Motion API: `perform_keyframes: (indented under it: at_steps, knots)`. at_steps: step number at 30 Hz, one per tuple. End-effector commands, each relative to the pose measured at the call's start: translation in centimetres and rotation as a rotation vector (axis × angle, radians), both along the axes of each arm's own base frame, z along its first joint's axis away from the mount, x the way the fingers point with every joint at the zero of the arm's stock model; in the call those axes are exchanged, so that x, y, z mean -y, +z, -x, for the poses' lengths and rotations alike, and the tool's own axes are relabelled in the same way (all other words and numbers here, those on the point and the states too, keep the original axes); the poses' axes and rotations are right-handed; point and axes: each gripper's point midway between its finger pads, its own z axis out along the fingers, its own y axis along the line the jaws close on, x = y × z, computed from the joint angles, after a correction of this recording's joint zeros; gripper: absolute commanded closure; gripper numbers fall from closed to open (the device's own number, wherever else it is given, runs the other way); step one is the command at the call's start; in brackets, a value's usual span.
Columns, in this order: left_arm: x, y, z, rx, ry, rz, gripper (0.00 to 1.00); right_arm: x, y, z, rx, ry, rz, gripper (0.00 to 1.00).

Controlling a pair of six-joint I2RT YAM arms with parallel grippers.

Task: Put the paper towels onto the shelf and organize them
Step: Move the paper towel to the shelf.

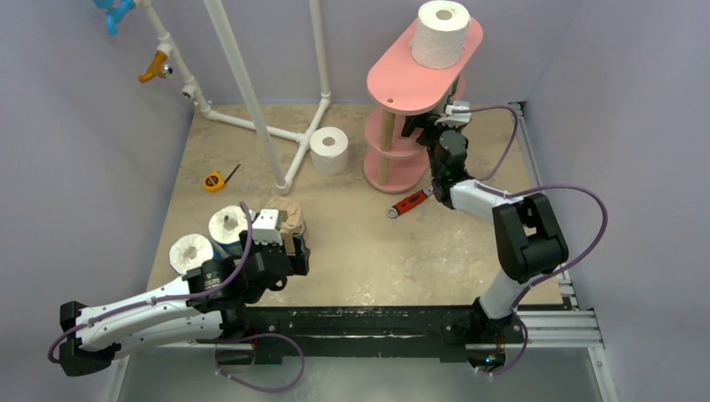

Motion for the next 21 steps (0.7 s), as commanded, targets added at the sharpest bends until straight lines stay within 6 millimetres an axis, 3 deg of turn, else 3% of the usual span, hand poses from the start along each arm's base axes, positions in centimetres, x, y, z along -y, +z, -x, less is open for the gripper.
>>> perform_keyframes:
  at_steps: [1,21]
  knots:
    - [0.3,1.8,-0.5,0.036,0.013,0.037,0.02,1.1,4.2,0.1,0.101,-0.033,-0.020,0.01]
    - [0.0,1.5,0.1,0.022,0.004,0.088,0.03,0.5,6.4,3.6,0.101,0.032,-0.026,0.01]
